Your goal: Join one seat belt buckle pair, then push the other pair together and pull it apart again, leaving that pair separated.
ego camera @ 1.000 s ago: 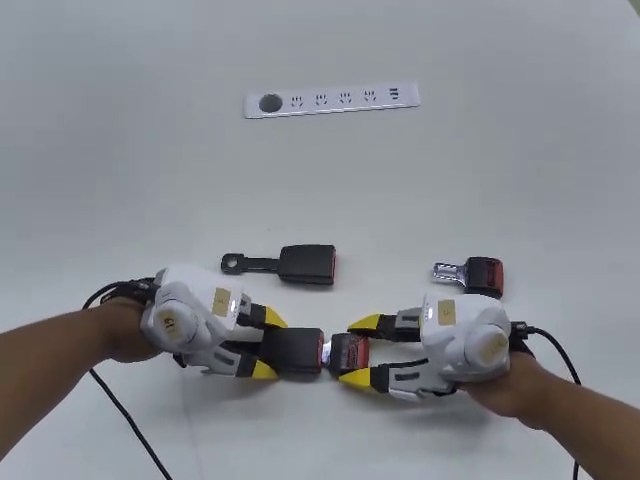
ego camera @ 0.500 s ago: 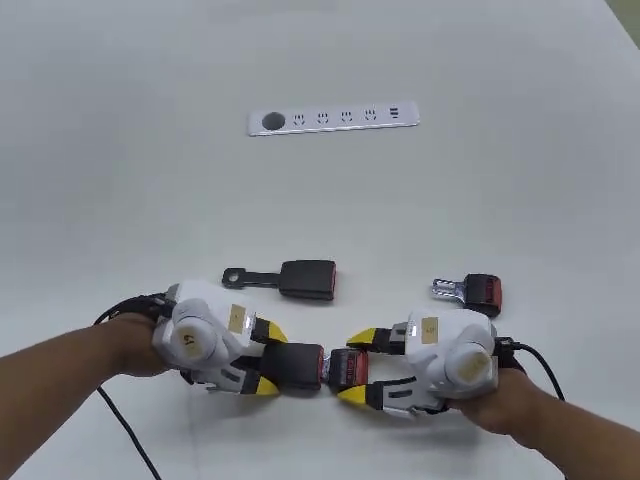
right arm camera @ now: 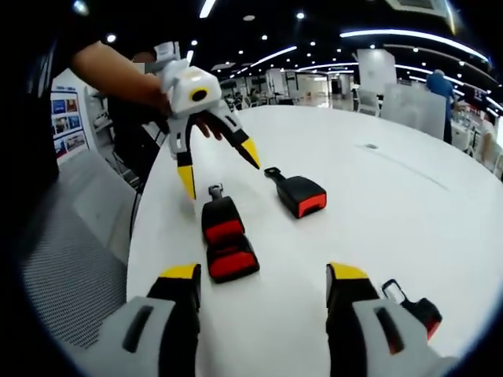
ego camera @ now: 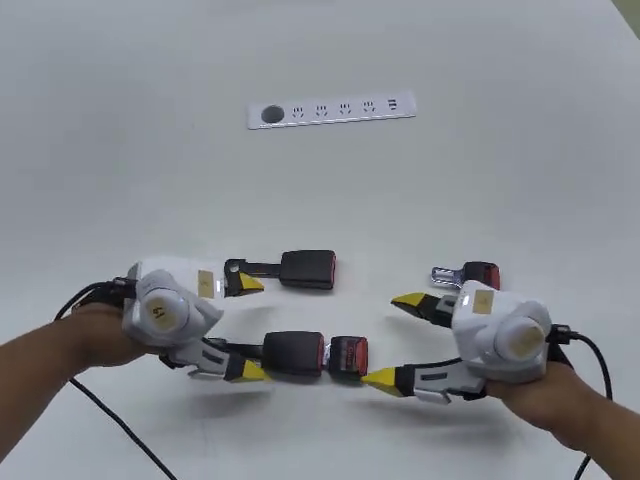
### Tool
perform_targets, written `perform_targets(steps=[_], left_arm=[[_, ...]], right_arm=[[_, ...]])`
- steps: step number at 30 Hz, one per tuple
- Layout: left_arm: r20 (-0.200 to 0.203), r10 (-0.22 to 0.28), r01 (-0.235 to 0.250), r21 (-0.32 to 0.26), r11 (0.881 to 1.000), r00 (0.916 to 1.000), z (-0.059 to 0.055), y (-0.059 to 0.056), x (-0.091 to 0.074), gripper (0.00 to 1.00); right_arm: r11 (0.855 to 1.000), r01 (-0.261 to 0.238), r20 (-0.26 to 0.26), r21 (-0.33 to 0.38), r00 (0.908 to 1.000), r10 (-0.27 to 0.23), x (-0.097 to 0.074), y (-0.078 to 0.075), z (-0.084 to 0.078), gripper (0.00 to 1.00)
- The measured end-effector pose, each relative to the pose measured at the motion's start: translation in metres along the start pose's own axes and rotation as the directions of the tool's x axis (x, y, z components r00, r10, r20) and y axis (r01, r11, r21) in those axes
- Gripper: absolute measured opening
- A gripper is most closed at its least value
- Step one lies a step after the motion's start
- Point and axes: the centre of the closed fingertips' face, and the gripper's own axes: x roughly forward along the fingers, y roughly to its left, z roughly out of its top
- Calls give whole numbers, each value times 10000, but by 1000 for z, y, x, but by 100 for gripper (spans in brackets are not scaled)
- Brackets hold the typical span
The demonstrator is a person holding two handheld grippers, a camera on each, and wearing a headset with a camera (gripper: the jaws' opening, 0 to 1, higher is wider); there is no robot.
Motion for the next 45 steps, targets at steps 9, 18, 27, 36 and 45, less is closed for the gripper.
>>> perform_targets(steps=[9,18,27,36,45], left_arm=[[-64,628,-625,392,9973,9980,11,33,-12,68],[157,273,-281,569,9980,9995,29,52,4,68],[42,-204,200,742,9970,9998,27,62,29,66],[-35,-420,422,460,9980,9991,18,70,51,63],[-26,-508,508,180,9985,9987,12,72,61,58]], right_arm=[[9986,512,-344,-132,9981,-516,-46,-52,-7,65],[9961,818,-1116,-321,9901,-849,-69,-101,-27,62],[9987,477,-1598,-200,9859,-503,-66,-112,-41,62],[9998,126,-2102,-182,9775,-161,-62,-118,-54,61],[9994,-145,-2317,-325,9728,65,-62,-120,-59,55]])
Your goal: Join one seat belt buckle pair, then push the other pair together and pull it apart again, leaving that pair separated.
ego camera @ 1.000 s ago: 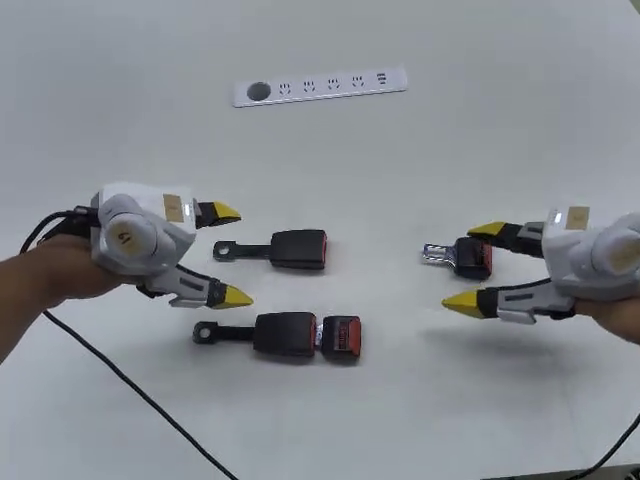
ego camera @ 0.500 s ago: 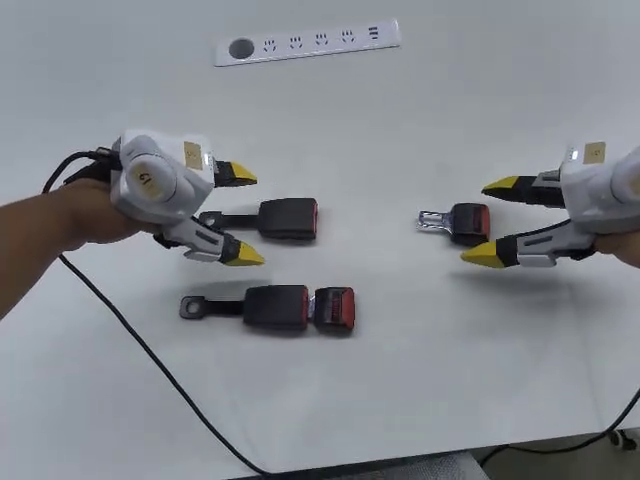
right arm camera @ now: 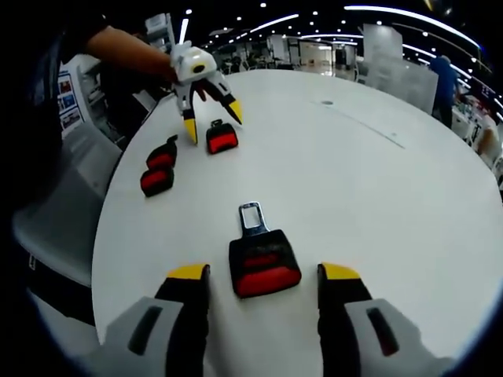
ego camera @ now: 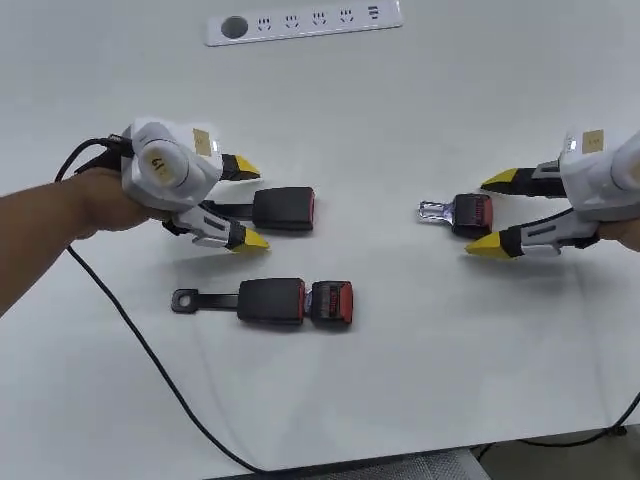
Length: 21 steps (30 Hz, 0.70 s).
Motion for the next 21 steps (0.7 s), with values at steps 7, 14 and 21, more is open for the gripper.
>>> perform_targets(steps=[7,14,21], left_arm=[[67,-100,100,-34,9999,9999,1,-1,6,54],[154,-219,219,25,9998,9996,5,0,8,46],[173,-369,363,327,9988,9992,11,-3,5,35]], right_arm=[[9996,-157,-178,-231,9997,153,2,-1,-1,51],[9977,-344,-324,-580,9989,325,4,-1,-1,42],[9916,-567,-613,-1159,9969,499,3,-2,-2,36]])
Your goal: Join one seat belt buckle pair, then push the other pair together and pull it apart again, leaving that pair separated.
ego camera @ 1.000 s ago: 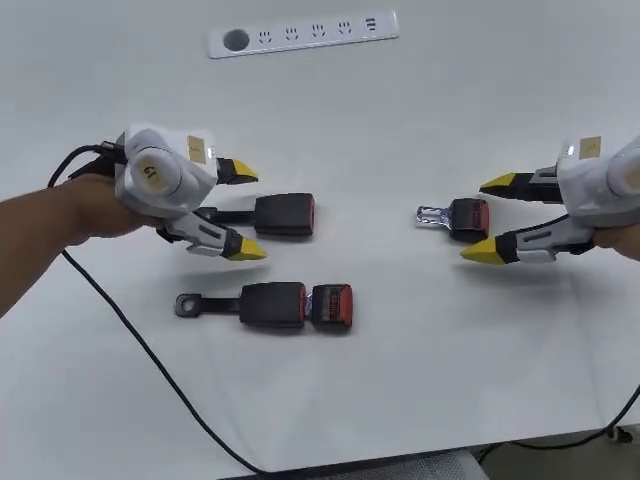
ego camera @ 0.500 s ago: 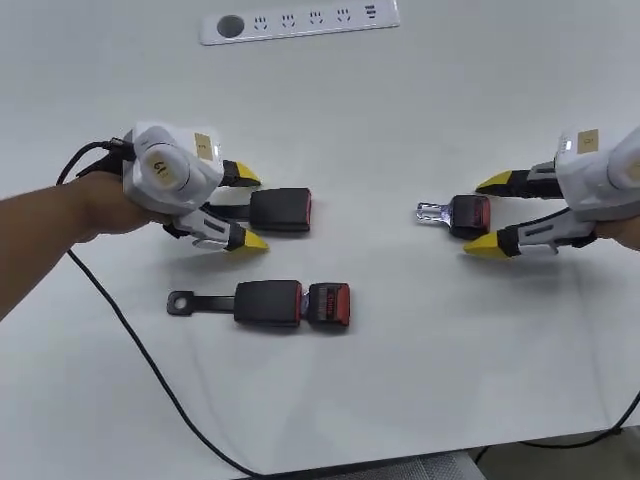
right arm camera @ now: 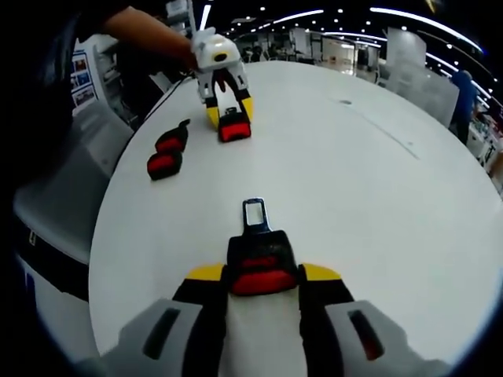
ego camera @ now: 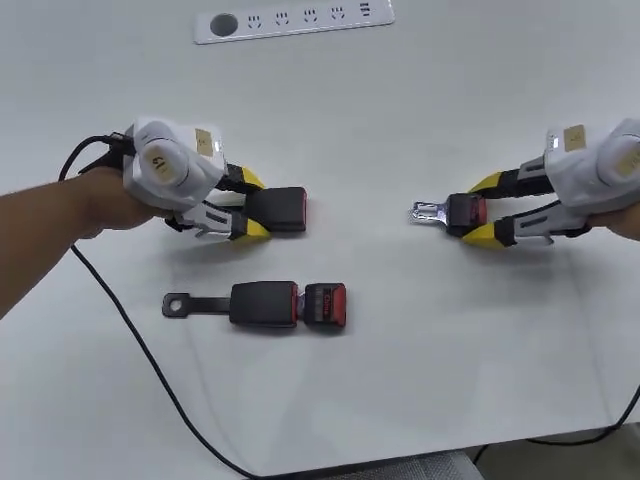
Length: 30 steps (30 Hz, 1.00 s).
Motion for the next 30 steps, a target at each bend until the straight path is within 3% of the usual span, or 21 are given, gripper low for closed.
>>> perform_targets(steps=[11,30], left_arm=[[-36,-25,25,9,10000,10000,-2,0,-3,35],[446,2,14,-352,9994,9990,-7,1,-2,35]], right_arm=[[9995,-210,-96,-251,9997,208,3,1,5,36],[9980,-506,420,-388,9977,523,20,5,27,36]])
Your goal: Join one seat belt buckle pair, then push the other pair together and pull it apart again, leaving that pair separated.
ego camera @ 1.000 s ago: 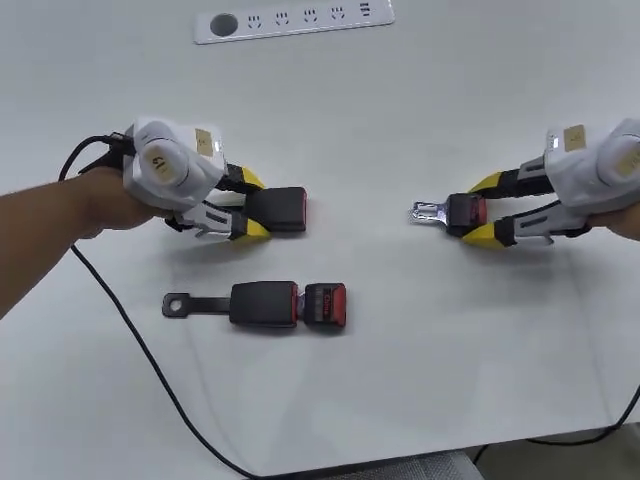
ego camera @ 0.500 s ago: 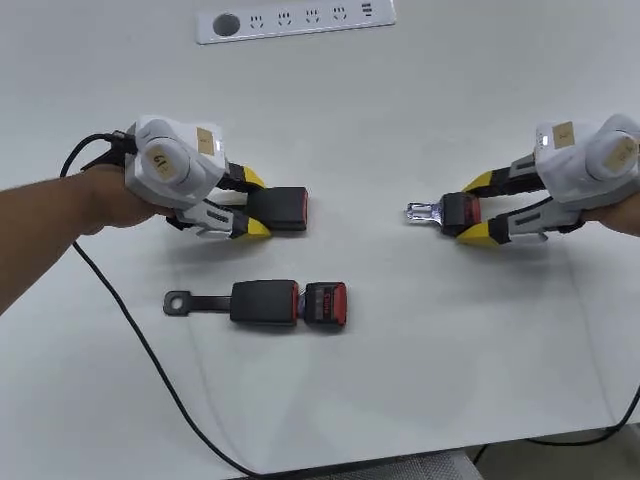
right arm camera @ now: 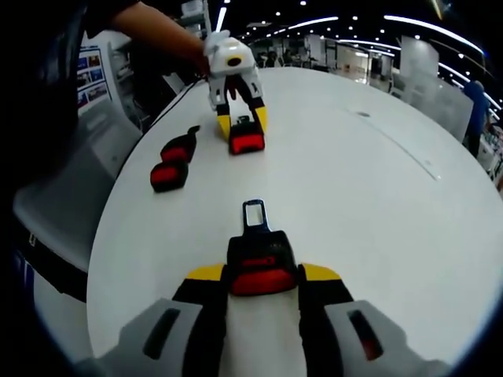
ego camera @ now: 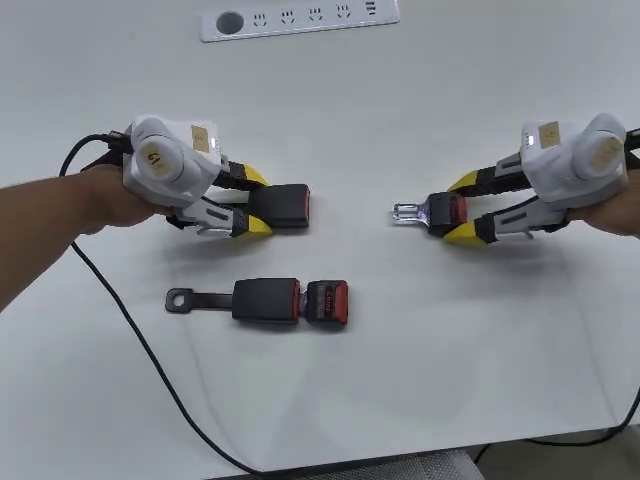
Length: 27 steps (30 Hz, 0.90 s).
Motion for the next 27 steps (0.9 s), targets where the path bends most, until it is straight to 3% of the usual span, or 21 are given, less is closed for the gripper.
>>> perform_targets(steps=[8,27], left_arm=[[73,22,-22,-74,10000,10000,1,1,2,35],[98,95,-94,-141,9999,9999,1,2,5,35]], right_arm=[[10000,36,508,40,9987,-38,18,4,15,36],[9998,-160,1183,-72,9928,167,49,14,48,36]])
